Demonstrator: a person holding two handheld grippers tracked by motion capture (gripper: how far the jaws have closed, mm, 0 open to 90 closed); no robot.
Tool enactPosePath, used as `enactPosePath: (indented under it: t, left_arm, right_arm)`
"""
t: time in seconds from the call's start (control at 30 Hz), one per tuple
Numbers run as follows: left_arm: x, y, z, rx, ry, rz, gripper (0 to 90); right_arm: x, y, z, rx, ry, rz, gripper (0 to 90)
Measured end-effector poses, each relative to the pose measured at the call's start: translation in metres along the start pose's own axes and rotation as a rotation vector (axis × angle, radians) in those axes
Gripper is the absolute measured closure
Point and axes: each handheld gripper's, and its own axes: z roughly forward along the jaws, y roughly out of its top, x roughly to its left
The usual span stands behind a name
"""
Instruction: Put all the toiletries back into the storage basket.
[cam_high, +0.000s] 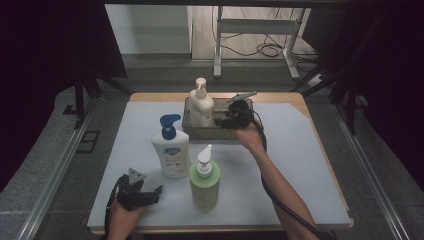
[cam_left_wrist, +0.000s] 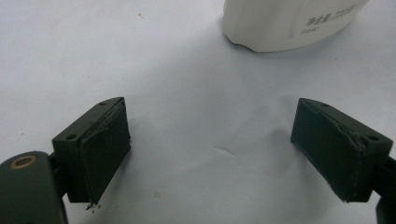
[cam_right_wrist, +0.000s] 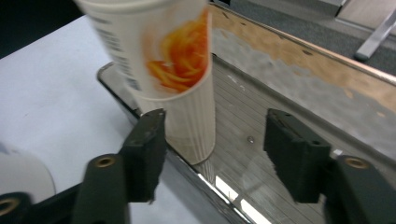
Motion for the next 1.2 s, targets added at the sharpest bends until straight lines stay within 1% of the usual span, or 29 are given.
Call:
enactPosePath:
  t: [0.1,0.13,0.17,0.2,0.27,0.3,0.33,0.37,0.6,0.67,0.7,0.9,1.07,1.13,1.2]
  left_arm:
    - [0.000,0.000,0.000,0.000,0.000,0.000,11.3]
    - [0.000,0.000,0.000,0.000,0.000,0.000,11.3]
    - [0.000,0.000,0.000,0.000,0.000,0.000,11.3]
    - [0.000,0.000,0.000,0.000,0.000,0.000,11.3]
    - [0.000,0.000,0.000,-0.002,0.000,0.000,11.3]
    - [0.000,0.000,0.000,-0.002,0.000,0.000,11.3]
    - [0.000,0.000,0.000,-0.002,0.000,-0.001,11.3]
    - [0.000,0.000,0.000,-0.002,0.000,-0.001,11.3]
    - [0.000,0.000,0.000,0.000,0.000,0.000,11.3]
    - [0.000,0.000,0.000,0.000,0.000,0.000,11.3]
    - [0.000,0.000,0.000,0.000,0.000,0.000,11.3]
    - [0.000,0.000,0.000,0.000,0.000,0.000,11.3]
    - [0.000,0.000,0.000,0.000,0.000,0.000,11.3]
    - [0.000,0.000,0.000,0.000,0.000,0.000,11.3]
    - [0.000,0.000,0.000,0.000,0.000,0.000,11.3]
  right_arm:
    - [-0.004,-0.001,0.004,0.012,-0.012,0.018,49.0]
    - [-0.004,-0.001,0.004,0.012,-0.012,0.018,49.0]
    - [-0.006,-0.001,0.006,0.009,-0.010,0.030,52.3]
    - [-0.008,-0.001,0.010,0.015,-0.013,0.032,57.8]
    - [-0.008,-0.001,0.015,0.029,-0.020,0.027,62.3]
    - [-0.008,-0.001,0.015,0.029,-0.020,0.027,62.3]
    - [-0.009,0.000,0.021,0.038,-0.028,0.032,68.5]
    - [-0.009,0.000,0.022,0.037,-0.031,0.036,71.4]
    - [-0.008,0.006,0.035,0.067,-0.058,0.027,88.2]
    - [-0.008,0.006,0.036,0.071,-0.059,0.025,89.4]
    - [-0.008,0.007,0.040,0.081,-0.062,0.027,89.9]
    - [-0.008,0.007,0.049,0.106,-0.058,0.030,89.9]
    - [-0.006,0.007,0.054,0.113,-0.057,0.030,89.9]
    - [-0.004,0.007,0.057,0.121,-0.059,0.019,90.0]
    - [-0.003,0.007,0.059,0.125,-0.059,0.025,90.0]
